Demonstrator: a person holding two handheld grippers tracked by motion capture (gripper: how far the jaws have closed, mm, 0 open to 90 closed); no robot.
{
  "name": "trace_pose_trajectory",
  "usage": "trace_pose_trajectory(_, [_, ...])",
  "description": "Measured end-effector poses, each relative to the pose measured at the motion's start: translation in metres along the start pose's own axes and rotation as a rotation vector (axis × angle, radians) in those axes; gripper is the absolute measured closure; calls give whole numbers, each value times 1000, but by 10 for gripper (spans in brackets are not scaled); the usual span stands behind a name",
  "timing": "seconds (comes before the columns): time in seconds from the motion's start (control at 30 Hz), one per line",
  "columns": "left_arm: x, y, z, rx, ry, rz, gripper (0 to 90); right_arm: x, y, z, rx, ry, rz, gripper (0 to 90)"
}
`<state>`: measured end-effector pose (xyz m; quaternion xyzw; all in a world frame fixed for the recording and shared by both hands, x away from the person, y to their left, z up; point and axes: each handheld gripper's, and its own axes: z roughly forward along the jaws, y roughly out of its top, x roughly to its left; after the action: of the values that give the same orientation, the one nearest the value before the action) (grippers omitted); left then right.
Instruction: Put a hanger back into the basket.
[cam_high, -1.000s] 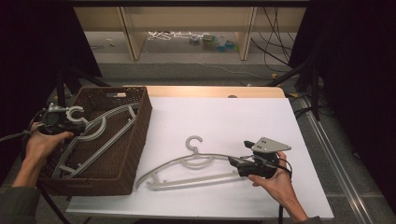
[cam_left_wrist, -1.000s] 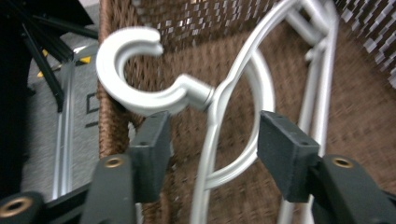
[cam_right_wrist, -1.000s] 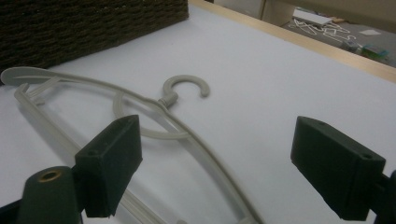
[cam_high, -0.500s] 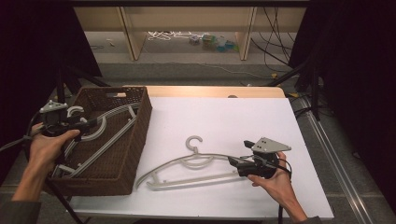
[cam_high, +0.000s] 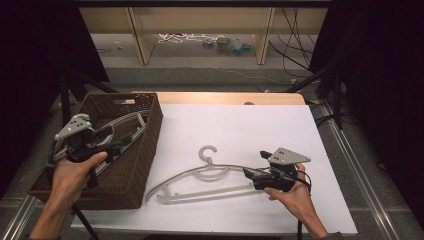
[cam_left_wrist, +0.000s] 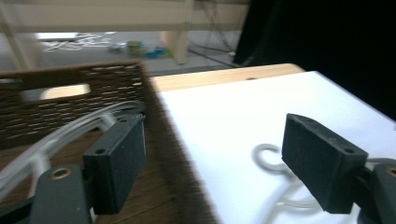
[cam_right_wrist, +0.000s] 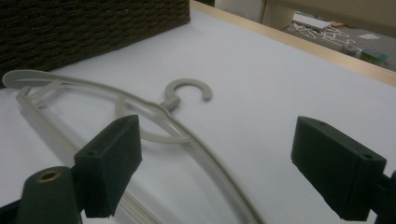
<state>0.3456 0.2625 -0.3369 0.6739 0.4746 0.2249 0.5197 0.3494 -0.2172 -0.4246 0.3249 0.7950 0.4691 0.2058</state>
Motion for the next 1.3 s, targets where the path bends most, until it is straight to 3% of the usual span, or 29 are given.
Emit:
trace_pose_trajectory(0.2, [-24, -7, 8, -8, -50, 24, 182, 0, 0, 0, -5, 7, -1, 171])
trace_pose_trajectory(0.43, [-41, -18, 19, 4, -90, 42, 183, -2, -1, 1, 1, 18, 18, 171])
trace_pose_trajectory(0.47, [-44, -19, 20, -16, -101, 36, 193, -2, -1, 1, 0, 20, 18, 171])
trace_pose_trajectory(0.5, [-50, -22, 23, -21, -140, 36, 209, -3, -1, 1, -3, 16, 19, 171])
trace_pose_trajectory(0.63, [-64, -30, 29, -17, -178, 63, 207, -2, -1, 1, -2, 17, 18, 171])
trace_pose_trajectory(0.9, [-80, -51, 39, -1, -218, 77, 210, -2, -1, 2, 0, 12, 11, 171])
trace_pose_trajectory(1.1, [-85, -65, 42, 3, -227, 106, 208, -3, -1, 3, 1, 12, 3, 171])
trace_pose_trajectory(1.3, [-89, -82, 43, 16, -225, 111, 201, -3, -1, 11, 41, 24, -7, 171])
